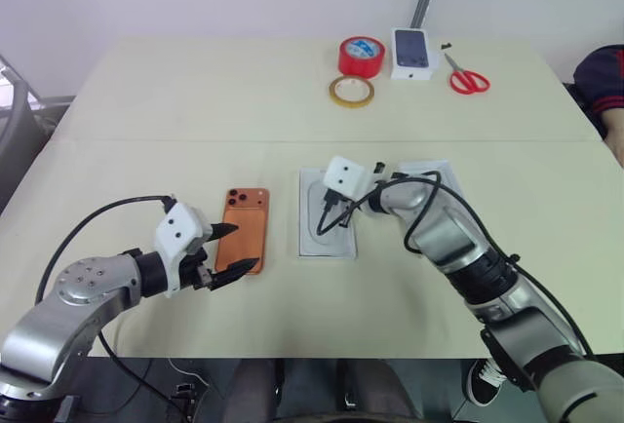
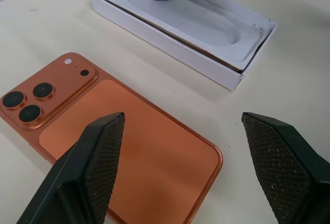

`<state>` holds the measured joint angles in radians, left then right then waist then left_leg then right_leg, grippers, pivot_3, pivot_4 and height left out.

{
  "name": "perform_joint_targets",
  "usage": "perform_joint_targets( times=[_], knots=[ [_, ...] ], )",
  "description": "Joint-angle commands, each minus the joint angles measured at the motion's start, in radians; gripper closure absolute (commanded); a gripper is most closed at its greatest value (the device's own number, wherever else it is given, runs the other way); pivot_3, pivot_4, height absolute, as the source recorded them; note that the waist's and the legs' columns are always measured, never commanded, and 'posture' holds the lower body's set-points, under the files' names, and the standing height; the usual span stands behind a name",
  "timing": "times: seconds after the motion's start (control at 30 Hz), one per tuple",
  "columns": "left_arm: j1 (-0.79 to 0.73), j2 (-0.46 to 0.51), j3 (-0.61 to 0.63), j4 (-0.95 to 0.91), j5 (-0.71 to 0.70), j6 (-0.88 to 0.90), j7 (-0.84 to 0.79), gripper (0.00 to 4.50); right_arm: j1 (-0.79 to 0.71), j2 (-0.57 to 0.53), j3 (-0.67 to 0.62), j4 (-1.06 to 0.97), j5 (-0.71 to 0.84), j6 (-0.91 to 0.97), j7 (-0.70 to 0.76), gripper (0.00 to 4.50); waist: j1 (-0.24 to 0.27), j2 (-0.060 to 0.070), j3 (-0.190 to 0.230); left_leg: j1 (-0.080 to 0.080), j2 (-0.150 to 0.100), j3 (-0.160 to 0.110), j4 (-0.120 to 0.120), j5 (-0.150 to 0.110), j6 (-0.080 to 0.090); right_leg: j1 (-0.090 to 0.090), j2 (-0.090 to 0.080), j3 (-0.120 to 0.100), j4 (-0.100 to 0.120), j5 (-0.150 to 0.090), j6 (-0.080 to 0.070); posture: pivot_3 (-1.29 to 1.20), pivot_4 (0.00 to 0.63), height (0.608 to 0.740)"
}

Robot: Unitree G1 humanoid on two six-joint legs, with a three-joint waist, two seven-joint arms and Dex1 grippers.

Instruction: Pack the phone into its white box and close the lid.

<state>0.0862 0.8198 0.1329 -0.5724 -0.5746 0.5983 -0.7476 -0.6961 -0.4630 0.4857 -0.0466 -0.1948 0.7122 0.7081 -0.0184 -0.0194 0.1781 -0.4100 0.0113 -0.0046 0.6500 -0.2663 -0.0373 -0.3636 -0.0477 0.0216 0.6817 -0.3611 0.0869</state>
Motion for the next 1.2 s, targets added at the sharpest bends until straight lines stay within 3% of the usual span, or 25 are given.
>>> perform_joint_targets(
  times=[0.03, 0.2, 0.3, 0.33, 0.37, 0.63, 0.87, 1.2],
  knots=[
    [-0.005, -0.008, 0.023, -0.029, -0.001, -0.017, -0.002, 0.70, -0.009, -0.016, -0.003, -0.069, -0.017, 0.004, 0.019, 4.46, -0.001, 0.000, 0.000, 0.000, 0.000, 0.000, 0.000, 0.000, 0.000, 0.000, 0.000, 0.000, 0.000, 0.000, 0.000, 0.00, 0.150, 0.736],
    [-0.042, -0.037, 0.063, 0.004, -0.052, 0.088, 0.074, 0.70, -0.012, 0.038, -0.063, -0.127, 0.036, -0.003, 0.013, 4.46, -0.002, 0.000, 0.000, 0.000, 0.000, 0.000, 0.000, 0.000, 0.000, 0.000, 0.001, 0.000, 0.000, 0.000, 0.000, 0.00, 0.150, 0.736],
    [-0.094, -0.082, 0.172, 0.071, -0.173, 0.253, 0.183, 0.70, -0.013, 0.084, -0.093, -0.162, 0.086, 0.023, 0.022, 4.46, -0.002, 0.000, 0.000, 0.000, 0.001, 0.000, 0.000, 0.000, 0.000, -0.001, 0.002, 0.000, 0.002, 0.000, 0.000, 0.00, 0.150, 0.736],
    [-0.110, -0.096, 0.215, 0.100, -0.201, 0.307, 0.229, 0.13, -0.015, 0.099, -0.094, -0.169, 0.097, 0.027, 0.022, 4.50, -0.002, 0.000, 0.000, 0.000, 0.001, 0.000, 0.000, 0.000, 0.000, -0.001, 0.002, 0.000, 0.002, 0.000, 0.000, 0.00, 0.150, 0.736],
    [-0.121, -0.103, 0.245, 0.119, -0.215, 0.344, 0.259, 0.02, -0.020, 0.114, -0.088, -0.169, 0.105, 0.032, 0.026, 4.50, -0.003, 0.000, 0.000, 0.000, 0.001, -0.001, 0.000, 0.000, 0.000, -0.001, 0.002, 0.000, 0.002, 0.000, 0.000, 0.00, 0.150, 0.736],
    [-0.230, -0.168, 0.329, 0.202, -0.310, 0.700, 0.470, 0.02, -0.103, 0.178, 0.119, -0.096, 0.083, 0.071, 0.107, 4.50, -0.001, -0.001, -0.001, 0.000, 0.001, -0.001, 0.001, 0.000, 0.000, -0.002, 0.002, -0.001, 0.003, 0.000, 0.000, 0.00, 0.150, 0.736],
    [-0.274, -0.241, 0.321, 0.155, -0.395, 0.935, 0.513, 0.02, -0.167, 0.196, 0.294, 0.035, 0.001, 0.059, 0.149, 4.50, -0.003, -0.001, -0.002, 0.000, 0.001, -0.001, 0.002, 0.002, -0.003, -0.001, 0.002, -0.001, 0.004, 0.000, 0.000, 0.00, 0.150, 0.736],
    [-0.298, -0.355, 0.312, 0.122, -0.455, 1.016, 0.537, 0.02, -0.171, 0.229, 0.303, 0.055, -0.027, 0.028, 0.171, 4.50, 0.000, -0.001, -0.009, 0.002, 0.000, -0.001, 0.002, 0.003, -0.006, 0.000, 0.001, -0.001, 0.003, 0.000, 0.000, 0.00, 0.150, 0.736]
  ],
)
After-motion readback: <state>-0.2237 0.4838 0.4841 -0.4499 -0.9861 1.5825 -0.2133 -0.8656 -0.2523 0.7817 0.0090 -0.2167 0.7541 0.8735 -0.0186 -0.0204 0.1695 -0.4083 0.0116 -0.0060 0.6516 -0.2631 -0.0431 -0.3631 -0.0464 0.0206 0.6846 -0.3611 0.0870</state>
